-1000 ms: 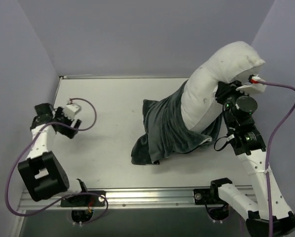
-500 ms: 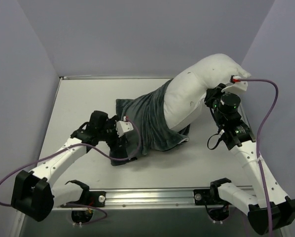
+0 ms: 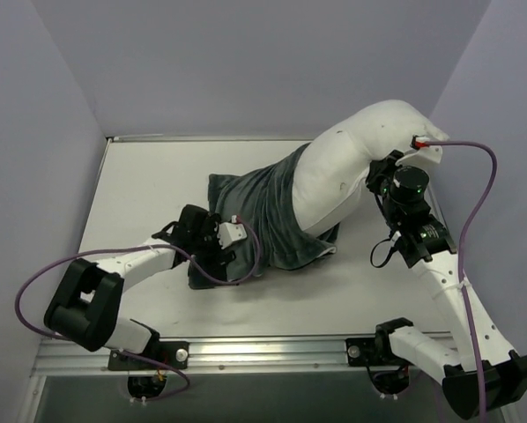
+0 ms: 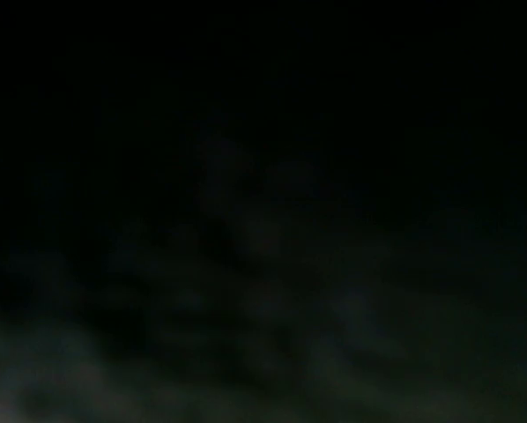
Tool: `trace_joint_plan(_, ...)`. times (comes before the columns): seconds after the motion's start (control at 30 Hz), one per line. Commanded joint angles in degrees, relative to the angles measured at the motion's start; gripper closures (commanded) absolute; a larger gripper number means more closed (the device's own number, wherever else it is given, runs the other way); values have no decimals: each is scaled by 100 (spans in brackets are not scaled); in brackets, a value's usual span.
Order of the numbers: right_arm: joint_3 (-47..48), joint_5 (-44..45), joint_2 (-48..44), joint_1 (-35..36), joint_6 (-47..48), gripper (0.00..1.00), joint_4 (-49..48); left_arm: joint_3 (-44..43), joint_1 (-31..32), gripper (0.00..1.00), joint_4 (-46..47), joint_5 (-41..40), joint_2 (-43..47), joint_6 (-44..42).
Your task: Remove the pillowcase from the pillow
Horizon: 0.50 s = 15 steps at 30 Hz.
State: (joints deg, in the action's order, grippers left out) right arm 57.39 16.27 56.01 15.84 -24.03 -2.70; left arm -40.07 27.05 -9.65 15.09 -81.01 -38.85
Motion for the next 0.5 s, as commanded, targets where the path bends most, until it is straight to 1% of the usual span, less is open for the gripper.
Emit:
trace_joint_plan(0.0, 229, 148, -143, -2, -40, 100, -714, 26, 142, 6, 569, -603, -467, -316)
trace_joint_plan(0.03, 221, 148, -134, -2, -31, 100, -714, -44, 221, 0, 561, -726, -572, -255)
trace_joint_plan(0.1, 194, 157, -152, -2, -31, 100, -723, -298, 240, 12, 640, -876, -801, -97)
trace_joint_plan(0.13, 177, 166, -169, -10, -31, 100, -715, -377, 222, 25, 622, -937, -985, -140)
trace_joint_plan(0.17, 177, 166, -178, -10, -31, 100, -723, -491, 222, 54, 526, -929, -1091, -193)
trace_joint_plan(0.2, 168, 166, -187, -10, -31, 100, -723, -527, 231, 72, 447, -886, -1188, -254)
trace_joint_plan(0.23, 168, 174, -204, -19, -31, 100, -723, -554, 248, 96, 359, -842, -1380, -298)
trace_joint_plan(0.3, 176, 183, -231, -28, -23, 100, -732, -563, 240, 98, 271, -806, -1496, -185)
trace_joint_plan(0.33, 185, 201, -257, -37, -14, 100, -715, -563, 222, 98, 271, -815, -1479, 77)
trace_joint_plan(0.4, 247, 183, -257, -80, 30, 100, -645, -563, -40, 98, 288, -719, -1286, 289)
trace_joint_plan(0.43, 273, 140, -248, -124, 39, 100, -609, -572, -216, 98, 314, -675, -1103, 482)
trace_joint_plan(0.47, 343, 96, -248, -264, 56, 100, -574, -589, -731, 98, 436, -613, -1005, 666)
